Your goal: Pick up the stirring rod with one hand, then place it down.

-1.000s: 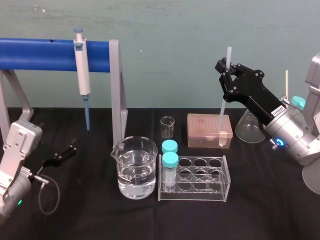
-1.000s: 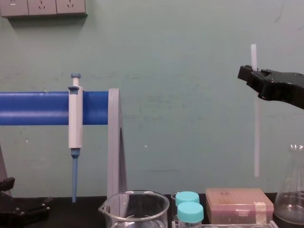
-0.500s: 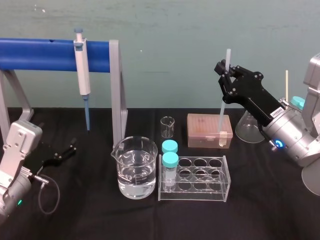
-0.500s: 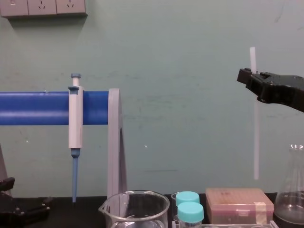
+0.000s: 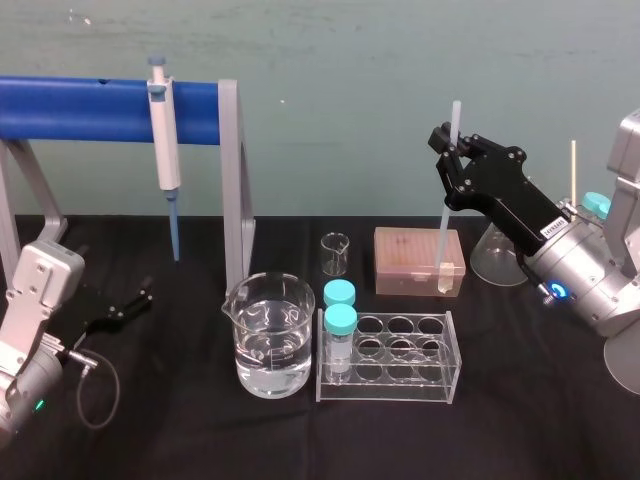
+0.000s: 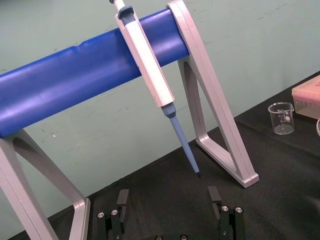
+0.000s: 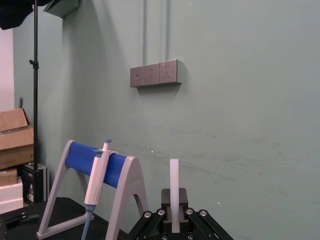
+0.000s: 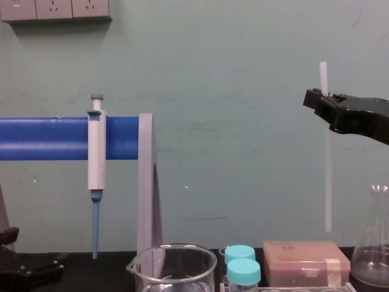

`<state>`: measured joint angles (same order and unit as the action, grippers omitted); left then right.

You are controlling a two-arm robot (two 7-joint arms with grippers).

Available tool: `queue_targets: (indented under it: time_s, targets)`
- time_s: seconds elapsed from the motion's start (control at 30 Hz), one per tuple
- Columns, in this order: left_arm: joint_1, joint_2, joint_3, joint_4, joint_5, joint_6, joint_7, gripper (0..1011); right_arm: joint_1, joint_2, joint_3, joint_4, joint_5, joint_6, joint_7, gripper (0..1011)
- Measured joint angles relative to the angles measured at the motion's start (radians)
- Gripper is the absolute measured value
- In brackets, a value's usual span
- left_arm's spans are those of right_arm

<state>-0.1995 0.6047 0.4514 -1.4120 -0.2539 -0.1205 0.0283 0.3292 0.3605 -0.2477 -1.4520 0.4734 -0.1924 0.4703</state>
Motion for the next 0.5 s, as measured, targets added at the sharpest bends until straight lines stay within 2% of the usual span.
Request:
queue_targets:
  time_s: [0.5]
  targets:
    - [0.000,0.000,0.000,0.000,0.000,0.000,0.000,1000,-0.004,0.000,-0.001,-0.002,-0.001,0.003,0.000,71]
